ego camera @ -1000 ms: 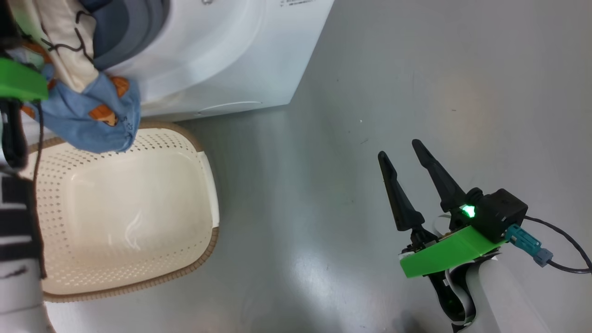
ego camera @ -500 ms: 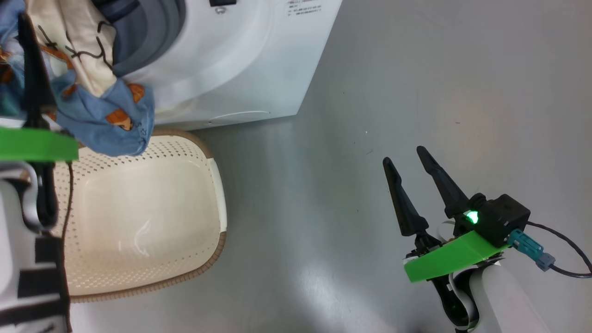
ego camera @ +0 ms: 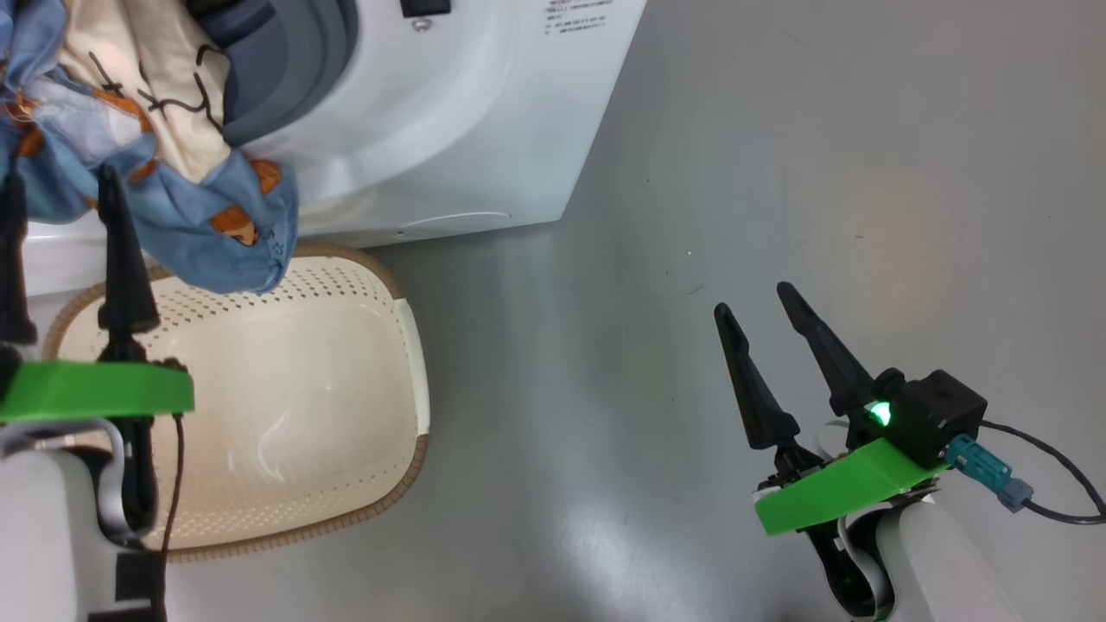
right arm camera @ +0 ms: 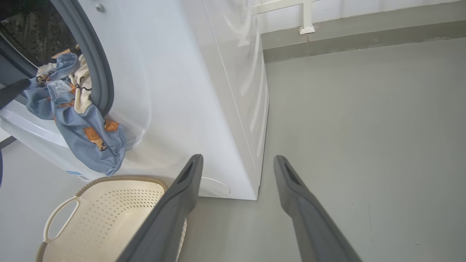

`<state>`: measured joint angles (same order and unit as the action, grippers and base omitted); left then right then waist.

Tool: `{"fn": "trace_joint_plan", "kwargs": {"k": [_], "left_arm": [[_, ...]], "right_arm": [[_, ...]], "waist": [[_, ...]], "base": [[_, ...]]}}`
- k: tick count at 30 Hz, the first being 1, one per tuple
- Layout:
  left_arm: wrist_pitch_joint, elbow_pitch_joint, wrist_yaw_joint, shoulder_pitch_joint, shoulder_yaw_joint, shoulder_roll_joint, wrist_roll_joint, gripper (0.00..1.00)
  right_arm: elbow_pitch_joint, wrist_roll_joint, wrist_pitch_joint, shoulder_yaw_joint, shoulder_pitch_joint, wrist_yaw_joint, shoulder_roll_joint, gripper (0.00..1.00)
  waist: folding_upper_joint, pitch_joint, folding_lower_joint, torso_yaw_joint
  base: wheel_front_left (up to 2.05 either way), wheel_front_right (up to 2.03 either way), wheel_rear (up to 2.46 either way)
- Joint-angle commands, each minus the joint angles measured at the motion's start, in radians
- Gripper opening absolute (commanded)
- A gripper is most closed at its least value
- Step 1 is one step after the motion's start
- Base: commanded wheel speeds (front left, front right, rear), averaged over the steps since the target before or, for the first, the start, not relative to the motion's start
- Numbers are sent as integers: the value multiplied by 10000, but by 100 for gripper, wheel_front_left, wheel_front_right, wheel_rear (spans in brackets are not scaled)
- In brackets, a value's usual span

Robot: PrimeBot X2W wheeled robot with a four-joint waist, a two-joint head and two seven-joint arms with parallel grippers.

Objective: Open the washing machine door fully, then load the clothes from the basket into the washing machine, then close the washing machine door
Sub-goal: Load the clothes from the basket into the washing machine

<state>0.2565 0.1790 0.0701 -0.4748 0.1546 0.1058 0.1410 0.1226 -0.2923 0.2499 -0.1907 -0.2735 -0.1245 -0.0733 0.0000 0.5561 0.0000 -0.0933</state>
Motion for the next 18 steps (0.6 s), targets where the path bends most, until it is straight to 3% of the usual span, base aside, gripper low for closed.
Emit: {"fn": "trace_joint_plan", "kwargs": {"k": [1,18], "left_arm": [[53,-345,-90,346,356,227,66,100],[53,-715,-340,1876,751,-241,193,100]], "right_arm": [[-166,7,119,-283,269,-62,-20,100],[-97,-19,119,-372,223,-62,-102,100]], "waist": [[0,-9,0,11],[0,-143,0,76]], "base": [[0,0,0],[0,0,0]]}}
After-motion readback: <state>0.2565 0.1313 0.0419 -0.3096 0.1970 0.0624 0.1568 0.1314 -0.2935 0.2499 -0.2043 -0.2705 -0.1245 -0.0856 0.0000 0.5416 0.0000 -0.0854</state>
